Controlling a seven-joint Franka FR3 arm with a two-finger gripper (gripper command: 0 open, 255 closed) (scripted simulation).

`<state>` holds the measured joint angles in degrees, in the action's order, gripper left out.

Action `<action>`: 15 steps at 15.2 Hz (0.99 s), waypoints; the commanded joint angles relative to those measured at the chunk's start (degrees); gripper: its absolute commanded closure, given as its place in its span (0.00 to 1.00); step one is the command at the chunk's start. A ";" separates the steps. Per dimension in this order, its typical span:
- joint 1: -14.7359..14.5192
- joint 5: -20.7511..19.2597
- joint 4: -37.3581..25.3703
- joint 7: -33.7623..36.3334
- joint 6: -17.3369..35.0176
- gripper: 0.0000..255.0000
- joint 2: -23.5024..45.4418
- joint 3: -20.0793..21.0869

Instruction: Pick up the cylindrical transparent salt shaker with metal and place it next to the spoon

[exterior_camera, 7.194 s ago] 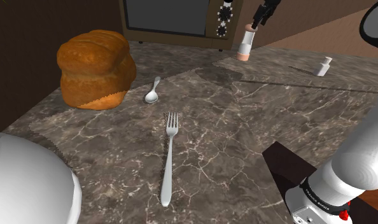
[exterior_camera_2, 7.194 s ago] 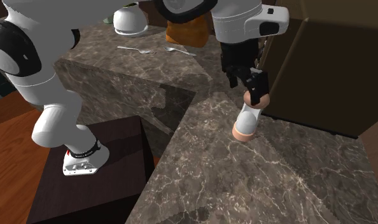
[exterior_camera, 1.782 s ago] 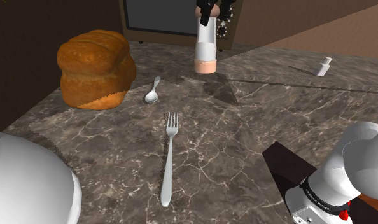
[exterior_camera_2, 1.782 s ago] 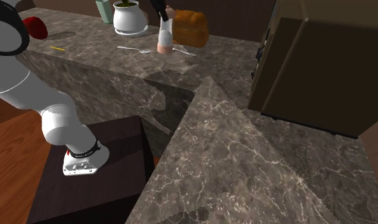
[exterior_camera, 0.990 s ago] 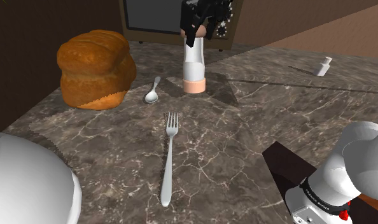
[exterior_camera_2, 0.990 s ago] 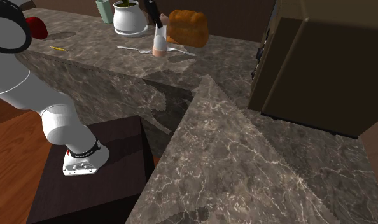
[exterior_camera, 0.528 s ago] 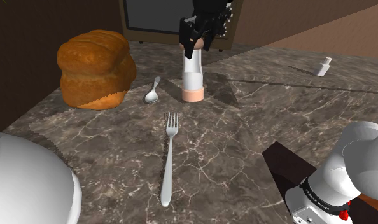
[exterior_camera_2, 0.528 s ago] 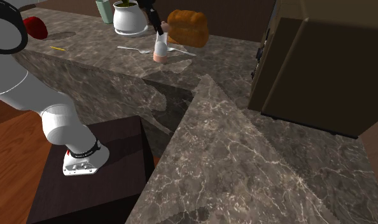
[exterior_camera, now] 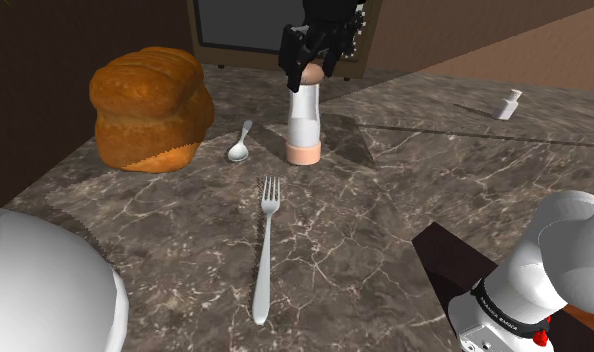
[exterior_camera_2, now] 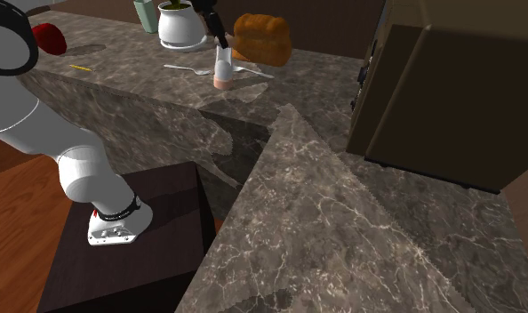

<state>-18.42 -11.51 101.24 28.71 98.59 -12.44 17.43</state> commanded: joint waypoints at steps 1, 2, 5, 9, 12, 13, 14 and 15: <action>0.00 0.00 0.00 0.00 0.00 0.00 0.00 0.00; 0.00 0.00 0.00 0.00 0.00 0.00 0.00 0.00; -0.11 -0.01 -2.11 -0.01 -1.96 0.00 0.19 0.27; -0.42 -0.28 -8.57 0.07 -7.59 0.00 1.23 1.14; -0.42 -0.28 -8.57 0.07 -7.59 0.00 1.23 1.14; -0.42 -0.28 -8.57 0.07 -7.59 0.00 1.23 1.14; -0.42 -0.28 -8.57 0.07 -7.59 0.00 1.23 1.14; -0.42 -0.28 -8.57 0.07 -7.59 0.00 1.23 1.14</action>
<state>-18.84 -11.79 92.68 28.77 91.01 -11.20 18.57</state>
